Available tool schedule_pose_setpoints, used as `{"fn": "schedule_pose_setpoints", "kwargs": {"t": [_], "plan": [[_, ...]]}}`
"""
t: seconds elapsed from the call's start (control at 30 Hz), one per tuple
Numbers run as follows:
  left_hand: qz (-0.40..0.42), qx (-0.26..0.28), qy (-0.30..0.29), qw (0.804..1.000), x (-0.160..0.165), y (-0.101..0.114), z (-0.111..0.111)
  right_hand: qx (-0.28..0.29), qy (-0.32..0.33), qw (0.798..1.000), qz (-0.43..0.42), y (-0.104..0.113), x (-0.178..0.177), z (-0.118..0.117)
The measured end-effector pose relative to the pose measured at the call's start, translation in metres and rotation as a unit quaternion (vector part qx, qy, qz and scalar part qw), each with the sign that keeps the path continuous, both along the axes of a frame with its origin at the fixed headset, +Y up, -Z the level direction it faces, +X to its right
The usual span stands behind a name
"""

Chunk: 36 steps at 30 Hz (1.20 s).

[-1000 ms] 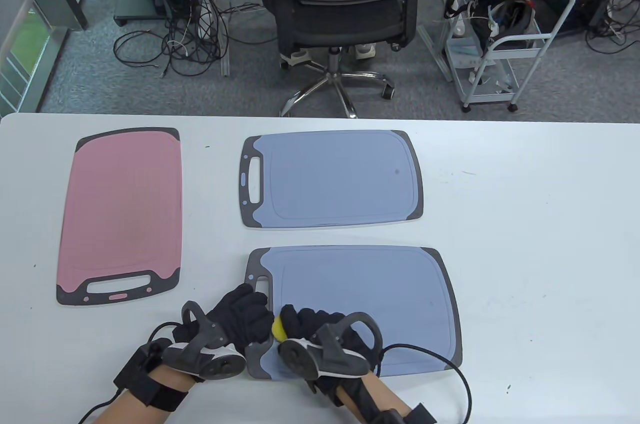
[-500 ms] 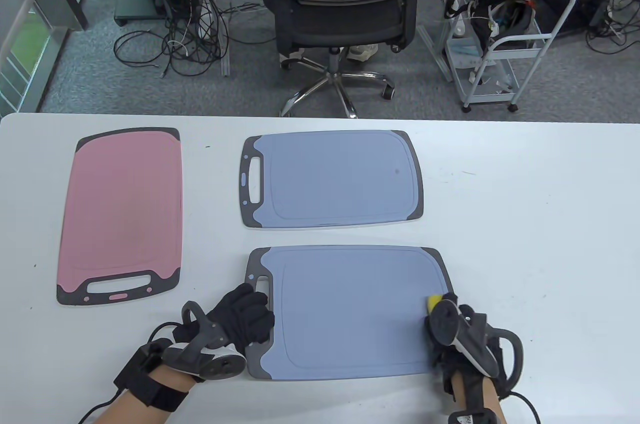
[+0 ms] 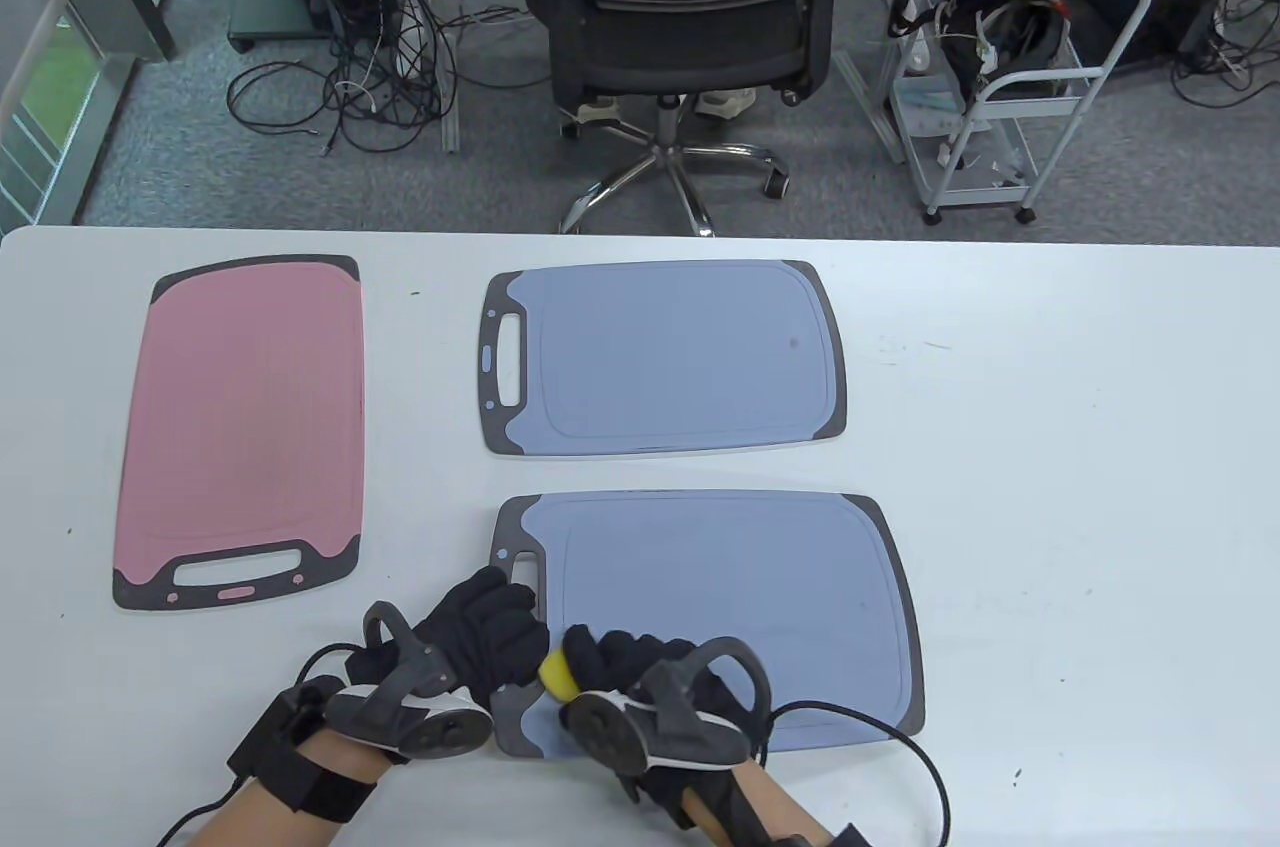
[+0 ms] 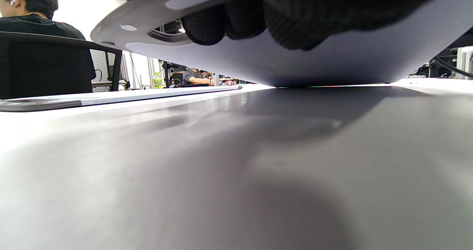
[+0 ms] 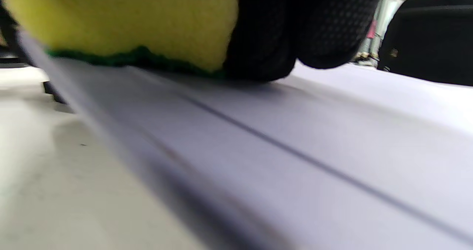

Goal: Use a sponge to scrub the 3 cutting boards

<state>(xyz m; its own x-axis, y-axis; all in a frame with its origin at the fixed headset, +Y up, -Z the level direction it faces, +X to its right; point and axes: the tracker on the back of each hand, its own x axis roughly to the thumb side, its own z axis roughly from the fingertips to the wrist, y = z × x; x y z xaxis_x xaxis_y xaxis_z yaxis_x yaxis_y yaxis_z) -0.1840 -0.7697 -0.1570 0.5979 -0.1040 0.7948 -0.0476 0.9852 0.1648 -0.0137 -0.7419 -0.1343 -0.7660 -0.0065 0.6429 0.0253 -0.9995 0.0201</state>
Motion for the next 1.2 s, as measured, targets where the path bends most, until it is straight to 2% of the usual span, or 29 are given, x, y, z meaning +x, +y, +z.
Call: {"fn": "schedule_pose_setpoints", "kwargs": {"t": [0.07, 0.2, 0.27, 0.33, 0.43, 0.47, 0.5, 0.53, 0.6, 0.67, 0.7, 0.77, 0.83, 0.9, 0.93, 1.0, 1.07, 1.17, 1.2], "plan": [[0.002, -0.003, 0.001, 1.0, 0.0, 0.0, -0.001, -0.007, -0.015, 1.0, 0.005, -0.001, 0.012, -0.005], [0.001, -0.003, 0.001, 1.0, 0.0, 0.0, -0.001, -0.021, -0.144, 0.989, 0.02, -0.011, 0.08, -0.022], [0.001, -0.002, 0.001, 1.0, 0.0, 0.0, 0.0, -0.02, -0.227, 0.974, 0.022, -0.019, 0.132, -0.028], [0.0, -0.002, 0.001, 1.0, 0.0, 0.0, 0.0, -0.031, -0.33, 0.943, 0.022, -0.027, 0.192, -0.029], [0.0, -0.002, 0.001, 1.0, 0.0, 0.0, 0.0, -0.045, -0.43, 0.901, 0.026, -0.034, 0.249, -0.025], [0.0, -0.002, 0.001, 1.0, 0.0, 0.0, 0.0, -0.05, -0.442, 0.896, 0.021, -0.035, 0.256, -0.025], [0.0, -0.003, 0.001, 1.0, 0.0, 0.0, -0.001, -0.055, -0.448, 0.892, 0.017, -0.035, 0.259, -0.026], [0.0, -0.003, 0.001, 1.0, 0.0, 0.0, -0.001, -0.059, -0.438, 0.897, 0.01, -0.035, 0.254, -0.027], [0.001, -0.005, 0.002, 1.0, 0.0, 0.0, -0.001, -0.029, -0.409, 0.911, 0.04, -0.031, 0.23, -0.03], [0.0, -0.004, 0.001, 1.0, 0.0, 0.0, -0.001, -0.015, -0.314, 0.949, 0.025, -0.025, 0.181, -0.032], [0.0, -0.004, 0.001, 1.0, 0.0, 0.0, -0.001, -0.018, -0.278, 0.96, 0.017, -0.022, 0.16, -0.032], [0.001, -0.005, 0.001, 1.0, 0.0, 0.0, -0.001, -0.029, -0.165, 0.986, -0.014, -0.013, 0.094, -0.022], [0.0, -0.002, 0.0, 1.0, 0.0, 0.0, 0.0, -0.027, -0.071, 0.997, -0.025, -0.006, 0.043, -0.007], [0.0, 0.0, -0.001, 1.0, 0.0, 0.0, 0.0, -0.013, 0.0, 1.0, -0.014, 0.0, 0.01, 0.005], [0.0, 0.0, -0.001, 1.0, 0.0, 0.0, 0.0, -0.002, 0.012, 1.0, -0.005, 0.002, 0.003, 0.008], [0.002, -0.001, 0.0, 1.0, 0.0, 0.0, 0.0, 0.006, -0.003, 1.0, 0.016, 0.002, 0.006, 0.007], [0.001, -0.001, 0.0, 1.0, 0.0, 0.0, 0.0, -0.006, -0.044, 0.999, -0.003, -0.001, 0.027, 0.001], [0.0, -0.002, 0.001, 1.0, 0.0, 0.0, 0.0, -0.006, -0.166, 0.986, 0.024, -0.013, 0.095, -0.013], [0.0, -0.003, 0.001, 1.0, 0.0, 0.0, 0.0, -0.008, -0.217, 0.976, 0.023, -0.018, 0.127, -0.016]]}}
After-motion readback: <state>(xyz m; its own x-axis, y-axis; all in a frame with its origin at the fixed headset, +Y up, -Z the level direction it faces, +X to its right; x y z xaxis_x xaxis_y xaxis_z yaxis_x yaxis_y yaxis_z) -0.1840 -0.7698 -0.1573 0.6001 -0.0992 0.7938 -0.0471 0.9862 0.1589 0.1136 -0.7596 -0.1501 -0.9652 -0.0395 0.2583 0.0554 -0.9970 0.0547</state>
